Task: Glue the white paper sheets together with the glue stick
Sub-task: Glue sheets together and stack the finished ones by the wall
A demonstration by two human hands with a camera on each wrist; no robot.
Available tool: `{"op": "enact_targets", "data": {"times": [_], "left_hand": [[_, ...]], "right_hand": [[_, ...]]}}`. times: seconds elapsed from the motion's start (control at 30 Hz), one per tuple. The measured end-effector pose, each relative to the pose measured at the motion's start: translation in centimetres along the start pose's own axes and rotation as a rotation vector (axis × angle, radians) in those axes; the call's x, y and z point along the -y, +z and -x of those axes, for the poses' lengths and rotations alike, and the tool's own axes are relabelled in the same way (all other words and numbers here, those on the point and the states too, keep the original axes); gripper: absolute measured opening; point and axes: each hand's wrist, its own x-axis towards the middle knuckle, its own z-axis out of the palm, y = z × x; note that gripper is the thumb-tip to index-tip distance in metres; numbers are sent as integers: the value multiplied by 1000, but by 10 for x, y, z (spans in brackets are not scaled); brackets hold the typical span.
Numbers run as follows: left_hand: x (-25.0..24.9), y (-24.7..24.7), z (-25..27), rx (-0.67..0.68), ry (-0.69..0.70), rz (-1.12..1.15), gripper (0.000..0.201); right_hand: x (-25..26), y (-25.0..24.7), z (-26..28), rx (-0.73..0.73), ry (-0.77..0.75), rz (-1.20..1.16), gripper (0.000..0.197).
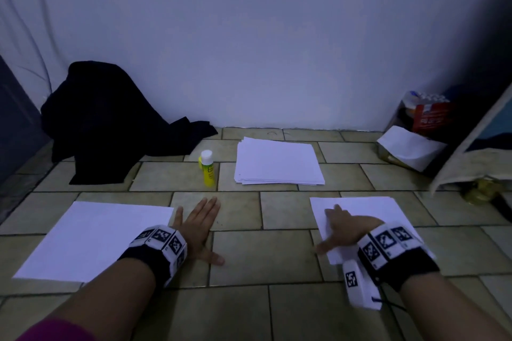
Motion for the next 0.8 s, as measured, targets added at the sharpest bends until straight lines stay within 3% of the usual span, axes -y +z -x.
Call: {"op": "enact_targets", "data": {"times": [0.1, 0.4, 0.6, 0.7, 0.8], "left_hand": [[-7, -3, 4, 4, -22, -31, 129], [-19, -5, 13, 46, -50, -12, 116], [-4, -7, 37, -90, 42, 179, 92], [25, -11, 53, -210, -77, 118, 100], [52, -10, 69, -118, -267, 41, 120]], "right_hand": [[4, 18, -3, -25, 40, 46, 135], [16, 33, 6, -45, 102, 153, 148], [17, 33, 6, -46, 106, 160, 146], [18, 33, 7, -46, 106, 180, 146], [18, 32, 8, -58, 111, 188, 145]]}}
